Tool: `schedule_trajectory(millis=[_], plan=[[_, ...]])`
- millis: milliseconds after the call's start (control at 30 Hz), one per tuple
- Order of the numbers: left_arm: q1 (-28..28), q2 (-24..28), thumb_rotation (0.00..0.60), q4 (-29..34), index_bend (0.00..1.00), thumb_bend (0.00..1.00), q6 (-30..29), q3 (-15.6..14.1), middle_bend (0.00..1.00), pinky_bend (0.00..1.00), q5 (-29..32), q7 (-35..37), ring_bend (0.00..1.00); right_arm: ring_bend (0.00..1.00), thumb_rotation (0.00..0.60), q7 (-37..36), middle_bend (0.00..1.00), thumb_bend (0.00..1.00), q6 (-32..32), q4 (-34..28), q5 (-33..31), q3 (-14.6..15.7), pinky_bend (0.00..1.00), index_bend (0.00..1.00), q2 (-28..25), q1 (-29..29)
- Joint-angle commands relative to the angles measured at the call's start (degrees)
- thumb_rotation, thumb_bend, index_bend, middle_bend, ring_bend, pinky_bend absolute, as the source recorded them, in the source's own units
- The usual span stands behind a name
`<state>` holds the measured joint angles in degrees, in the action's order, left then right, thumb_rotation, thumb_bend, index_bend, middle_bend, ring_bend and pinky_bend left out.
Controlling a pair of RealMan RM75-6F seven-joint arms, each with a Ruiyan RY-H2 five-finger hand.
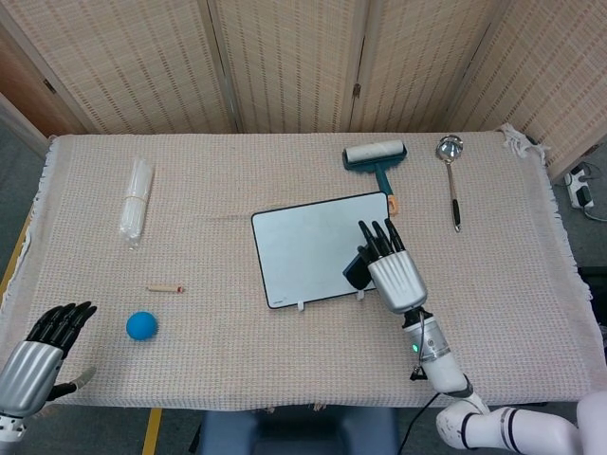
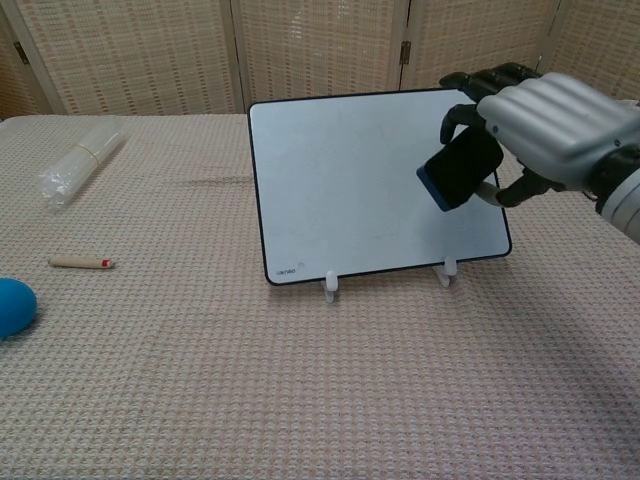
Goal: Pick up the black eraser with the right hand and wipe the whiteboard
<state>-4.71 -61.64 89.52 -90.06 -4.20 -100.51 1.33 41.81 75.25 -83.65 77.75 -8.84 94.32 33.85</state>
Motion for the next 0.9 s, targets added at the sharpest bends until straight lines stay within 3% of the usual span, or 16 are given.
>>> schedule_trajectory(millis=[33,433,900], plan=[[0.09,0.27,0.600,-0.08,0.03,0.24,-0.38,-0.08,0.13,0.14,-0.20,0.65,0.12,0.05,0.600,1.78,0.06,0.38,2.46,5.52,2.40,-1.83,0.00,0.59,5.52,1.94],[0.42,1.23,0.600,-0.28,0.03,0.24,-1.79,-0.21,0.13,0.14,-0.73,3.15,0.12,0.05,0.600,9.04,0.06,0.38,1.00,12.16,0.01,-4.45,0.00,0.59,11.42,4.35],[0.96,2.21,0.600,-0.24,0.03,0.24,-3.51,-0.34,0.14,0.14,-1.36,5.56,0.12,0.05,0.600,9.64,0.05,0.38,-1.52,20.76,-3.14,-5.95,0.00,0.56,16.44,6.32]])
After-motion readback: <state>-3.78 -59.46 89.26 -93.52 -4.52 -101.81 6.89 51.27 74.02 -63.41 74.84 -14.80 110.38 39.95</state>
